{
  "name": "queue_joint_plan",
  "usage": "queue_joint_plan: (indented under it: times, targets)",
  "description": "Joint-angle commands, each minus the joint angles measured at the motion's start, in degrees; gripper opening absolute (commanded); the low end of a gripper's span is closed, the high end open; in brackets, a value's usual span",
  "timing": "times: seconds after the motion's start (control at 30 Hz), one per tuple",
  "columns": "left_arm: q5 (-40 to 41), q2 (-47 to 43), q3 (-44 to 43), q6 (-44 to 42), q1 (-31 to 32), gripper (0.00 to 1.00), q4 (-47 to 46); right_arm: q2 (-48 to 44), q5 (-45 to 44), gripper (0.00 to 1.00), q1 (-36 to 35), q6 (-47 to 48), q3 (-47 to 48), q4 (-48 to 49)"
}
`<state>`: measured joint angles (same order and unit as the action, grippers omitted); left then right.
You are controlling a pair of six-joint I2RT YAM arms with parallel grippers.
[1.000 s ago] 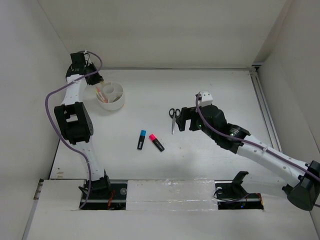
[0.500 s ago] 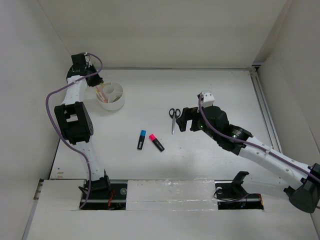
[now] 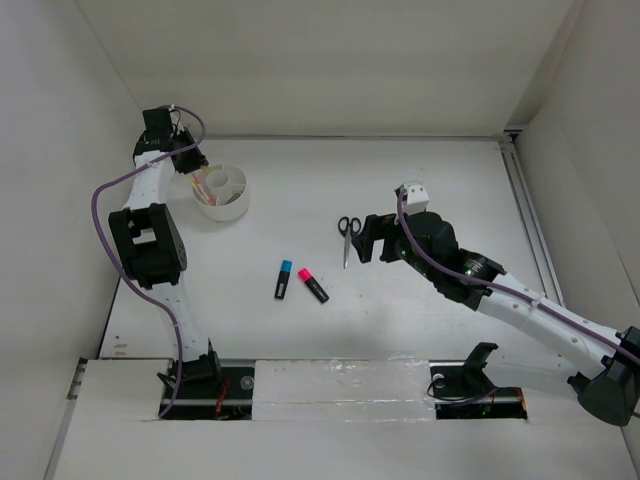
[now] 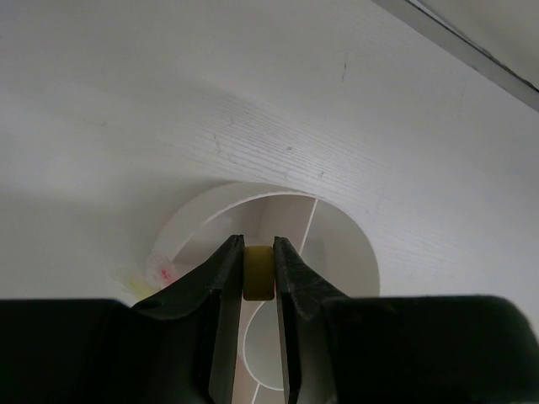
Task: Sort the stationery into containers
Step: Place the stationery in the storage box.
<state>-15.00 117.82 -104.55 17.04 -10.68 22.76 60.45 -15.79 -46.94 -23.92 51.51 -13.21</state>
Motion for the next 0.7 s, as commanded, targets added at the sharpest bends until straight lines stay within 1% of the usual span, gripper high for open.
queue_joint_plan:
  times: [0.0,0.2,0.3,0.43,0.47,0.5,0.57,0.6,0.67]
  targets:
    - [-0.9,-1.8,-1.1,0.1,0.0,0.17,-0.2,-1.1,0.7,1.0,0.3,0.5,0.0,2.8]
    - [0.1,-1.8,-1.1,0.6,0.0,0.17,-0.2,-1.1,0.7,1.0,0.3,0.5,0.0,2.8]
    - [0.1,-1.8,-1.6,0.6,0.0,0.23,0.3,-1.1,0.7,1.0,0.3,0.5,0.0,2.8]
    - [-1.2,-2.6,-2.1,0.6,0.0,0.34,0.4,-1.1,0.1,1.0,0.3,0.5,0.0,2.8]
    - [-1.2,-3.2,-2.1,0.6,0.0,0.42,0.4,-0.5,0.1,1.0,0.3,1.1,0.0,2.8]
    - [-1.7,-3.8,-2.7,1.2,0.0,0.47,0.4,0.3,0.7,1.0,0.3,1.8,-0.5,3.4]
    - [-2.3,-6.6,-2.7,1.2,0.0,0.54,0.4,1.8,2.8,1.0,0.3,2.7,-0.5,3.4]
    - [-2.3,-7.6,-2.7,1.2,0.0,0.64,0.4,3.9,3.7,1.0,0.3,2.7,0.1,3.4]
    - [-2.3,-11.1,-1.5,1.2,0.0,0.74,-0.3,6.8,4.8,1.0,0.3,3.9,1.6,2.2]
